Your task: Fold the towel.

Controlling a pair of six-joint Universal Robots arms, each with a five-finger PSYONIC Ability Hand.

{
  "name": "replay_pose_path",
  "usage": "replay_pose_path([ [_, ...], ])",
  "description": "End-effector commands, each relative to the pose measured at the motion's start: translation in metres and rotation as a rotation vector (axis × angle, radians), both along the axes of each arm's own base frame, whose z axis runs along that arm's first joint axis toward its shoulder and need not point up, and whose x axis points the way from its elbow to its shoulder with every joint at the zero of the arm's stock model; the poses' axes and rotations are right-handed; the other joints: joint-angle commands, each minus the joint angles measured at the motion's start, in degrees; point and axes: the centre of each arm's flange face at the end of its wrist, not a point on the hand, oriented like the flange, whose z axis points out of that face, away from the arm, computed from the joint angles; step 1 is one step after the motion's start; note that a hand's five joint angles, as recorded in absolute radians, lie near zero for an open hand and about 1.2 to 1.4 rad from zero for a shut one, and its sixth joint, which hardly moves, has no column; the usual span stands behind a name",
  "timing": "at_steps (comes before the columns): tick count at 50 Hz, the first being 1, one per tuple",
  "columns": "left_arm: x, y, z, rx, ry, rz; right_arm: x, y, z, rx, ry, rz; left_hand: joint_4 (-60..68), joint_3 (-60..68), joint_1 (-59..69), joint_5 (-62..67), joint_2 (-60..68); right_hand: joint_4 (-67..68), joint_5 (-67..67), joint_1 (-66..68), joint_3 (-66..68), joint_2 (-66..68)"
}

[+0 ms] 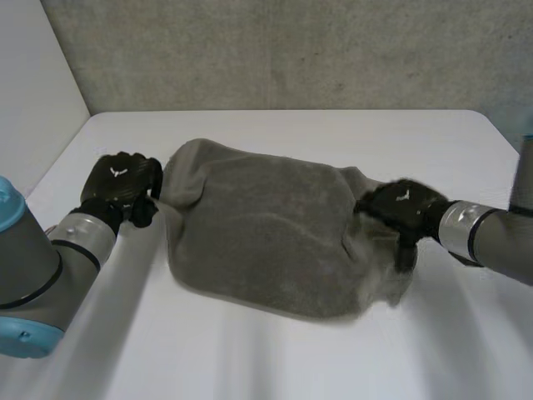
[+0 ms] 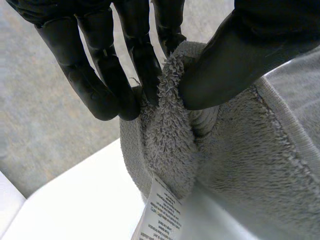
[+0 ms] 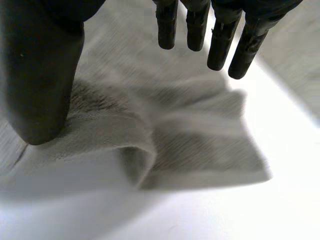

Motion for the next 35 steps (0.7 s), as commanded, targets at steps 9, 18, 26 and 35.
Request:
replay_pose_path([
  [9, 0.012, -0.011, 0.045, -0.158, 0.048, 0.05, -0.009, 0.08, 0.02, -0.254, -0.139, -0.003, -7.5, -9.1, -2.0, -15.4, -6.2, -5.0, -3.7, -3.5, -4.1, -4.6],
  [18, 0.018, -0.013, 0.04, -0.135, 0.048, 0.07, -0.015, 0.121, 0.007, -0.131, -0.098, 0.013, -7.5, -9.1, -2.0, -15.4, -6.2, 7.9, 9.1, 9.3, 8.8, 8.2],
  [26, 0.018, -0.011, 0.035, -0.115, 0.045, 0.066, -0.02, 0.143, -0.006, -0.093, -0.073, 0.034, -7.5, -9.1, -2.0, -15.4, -6.2, 5.7, 6.9, 7.2, 6.6, 6.1],
  [35, 0.018, -0.011, 0.035, -0.116, 0.046, 0.068, -0.021, 0.147, -0.032, -0.186, -0.028, 0.08, -7.5, -9.1, -2.0, -15.4, -6.2, 6.0, 7.3, 7.5, 7.0, 6.4],
])
